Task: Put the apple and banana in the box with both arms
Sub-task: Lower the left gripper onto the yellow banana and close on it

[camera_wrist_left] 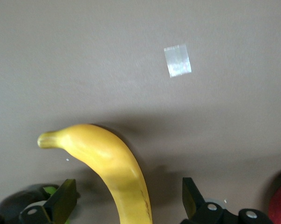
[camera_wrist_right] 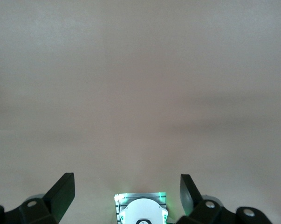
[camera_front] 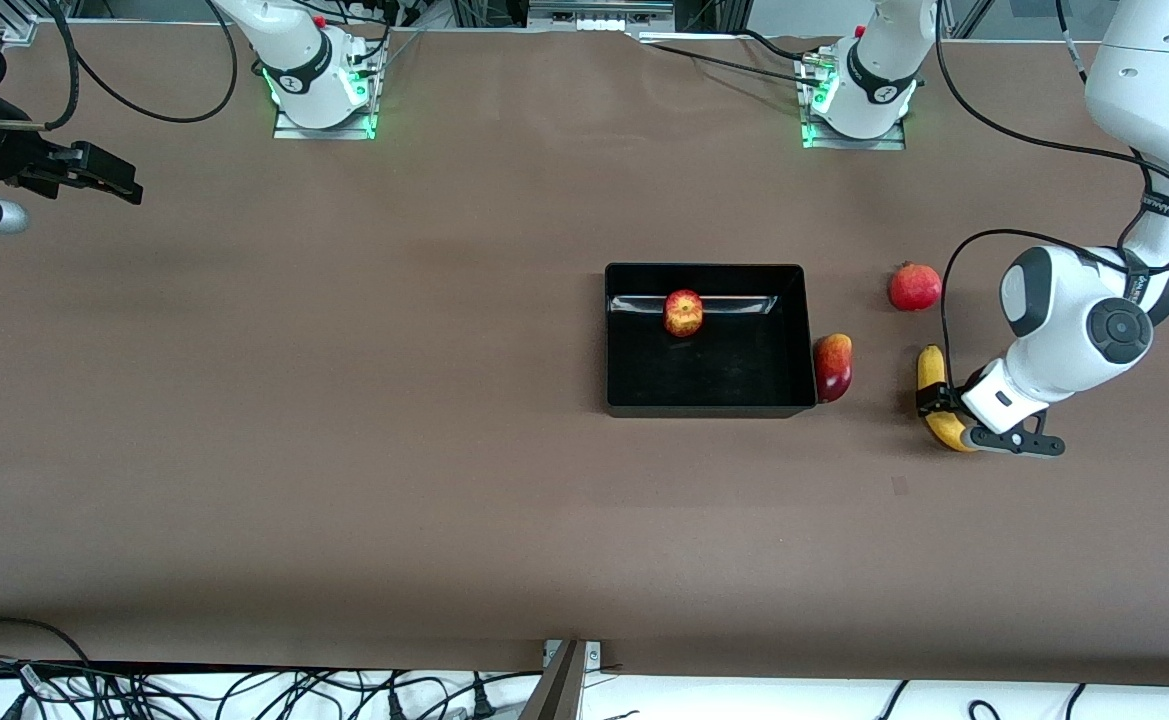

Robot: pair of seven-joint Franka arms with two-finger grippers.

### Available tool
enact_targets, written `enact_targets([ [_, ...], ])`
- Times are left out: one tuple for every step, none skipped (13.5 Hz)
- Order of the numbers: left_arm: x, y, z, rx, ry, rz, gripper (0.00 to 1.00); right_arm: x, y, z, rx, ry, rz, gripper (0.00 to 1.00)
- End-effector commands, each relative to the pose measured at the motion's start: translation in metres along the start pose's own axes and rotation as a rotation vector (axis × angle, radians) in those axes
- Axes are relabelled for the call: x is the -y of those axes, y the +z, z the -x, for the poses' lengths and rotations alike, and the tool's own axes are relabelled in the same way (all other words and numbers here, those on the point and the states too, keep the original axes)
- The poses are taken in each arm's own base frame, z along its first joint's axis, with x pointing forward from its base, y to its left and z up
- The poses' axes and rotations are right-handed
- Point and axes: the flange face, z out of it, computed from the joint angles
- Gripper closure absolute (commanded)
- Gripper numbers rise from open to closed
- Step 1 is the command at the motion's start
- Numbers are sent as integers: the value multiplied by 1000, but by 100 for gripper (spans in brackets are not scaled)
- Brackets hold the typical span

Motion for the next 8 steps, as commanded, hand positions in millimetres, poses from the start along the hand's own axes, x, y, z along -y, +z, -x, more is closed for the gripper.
enact_targets([
  [2,9,9,13,-28,-13,0,-3,-3,-3,1,2,-7,0],
  [3,13,12,22,-33,-12,0,-4,-3,-3,1,4,-8,0],
  [6,16,14,28,-39,-13,0,-4,-3,-3,1,4,-8,0],
  [5,23,15,36,-41,-9,0,-4,-3,-3,1,4,-6,0],
  [7,28,16,43,-48,-6,0,-4,-3,-3,1,4,-8,0],
  [6,31,17,49,-51,-4,0,-4,-3,-3,1,4,-8,0],
  [5,36,17,54,-54,0,0,-4,-3,-3,1,4,-8,0],
  [5,39,16,53,-74,3,0,-4,-3,-3,1,4,-6,0],
])
